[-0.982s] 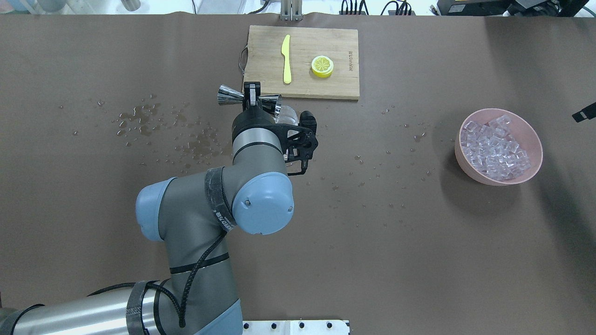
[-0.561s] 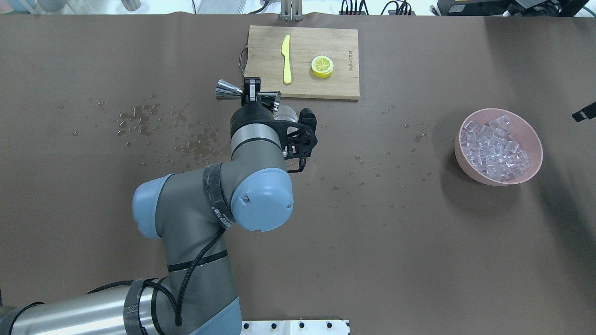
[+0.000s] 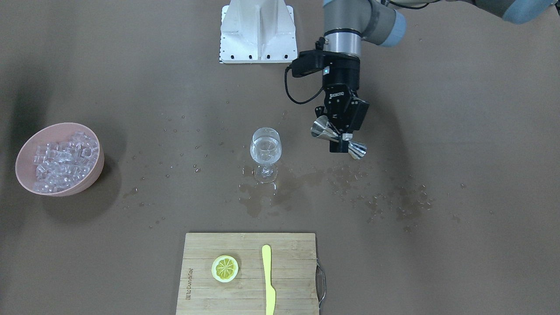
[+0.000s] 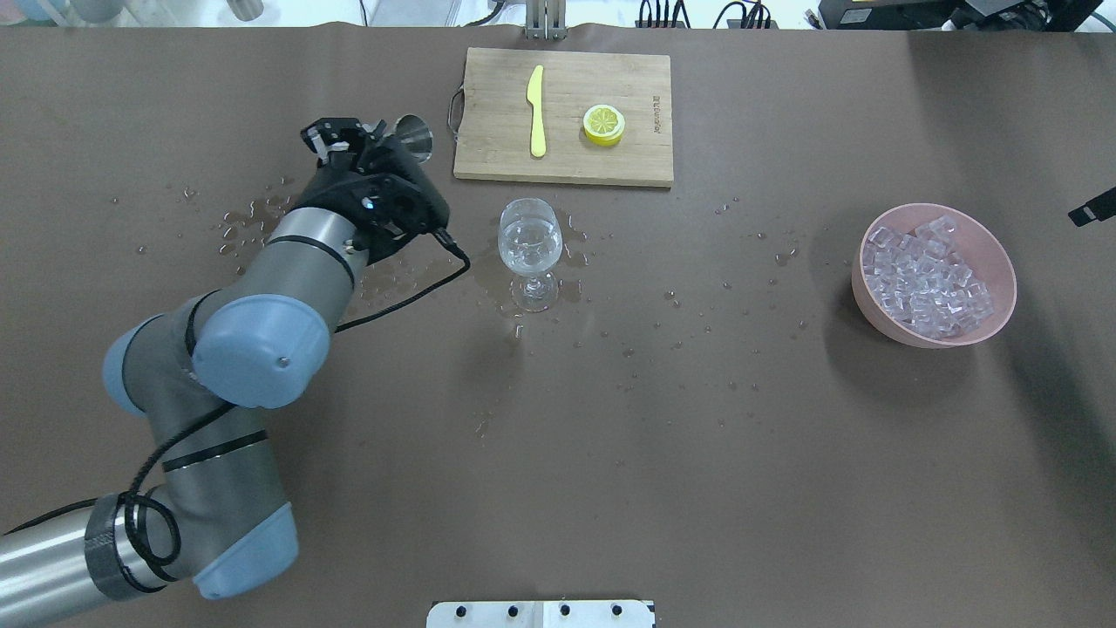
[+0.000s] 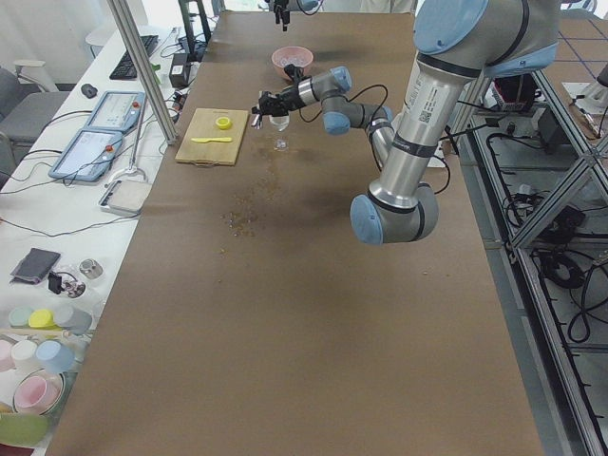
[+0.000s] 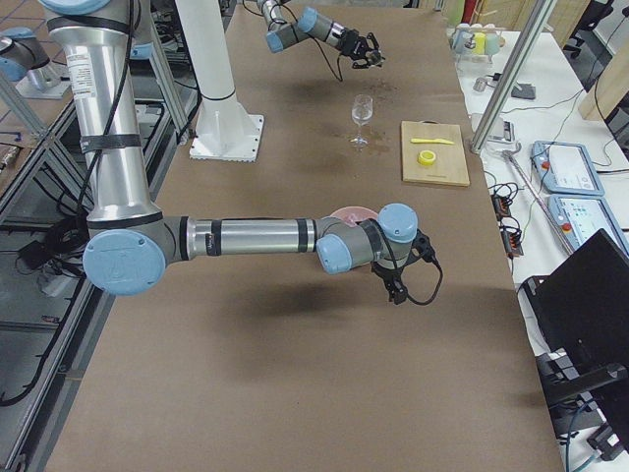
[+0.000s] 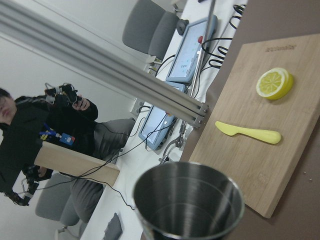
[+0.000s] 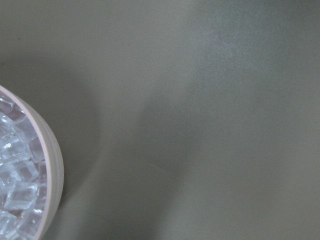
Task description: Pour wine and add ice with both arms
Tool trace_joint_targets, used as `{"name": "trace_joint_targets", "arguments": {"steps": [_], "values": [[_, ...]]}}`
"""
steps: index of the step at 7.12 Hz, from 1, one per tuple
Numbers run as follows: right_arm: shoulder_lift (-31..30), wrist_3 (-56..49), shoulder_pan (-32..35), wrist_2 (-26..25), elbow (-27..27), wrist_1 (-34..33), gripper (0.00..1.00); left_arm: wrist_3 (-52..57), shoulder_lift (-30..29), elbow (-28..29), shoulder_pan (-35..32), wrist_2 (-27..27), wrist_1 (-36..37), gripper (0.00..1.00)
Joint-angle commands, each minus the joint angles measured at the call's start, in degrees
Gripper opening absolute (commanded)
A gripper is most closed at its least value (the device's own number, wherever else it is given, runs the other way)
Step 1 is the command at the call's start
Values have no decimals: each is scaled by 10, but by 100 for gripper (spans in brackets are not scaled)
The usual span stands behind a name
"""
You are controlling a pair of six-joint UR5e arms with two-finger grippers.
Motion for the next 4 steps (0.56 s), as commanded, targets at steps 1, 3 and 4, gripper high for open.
{"name": "trace_joint_targets", "arguments": {"steps": [1, 3, 4], "values": [[4, 0, -1, 0, -1, 0, 100, -207, 59, 66, -34, -51, -111, 0], [7, 0, -3, -2, -2, -1, 100, -270, 117, 185, -113, -174, -354, 0], [7, 1, -3, -2, -4, -1, 100, -274, 117, 282, -140, -205, -482, 0]]}}
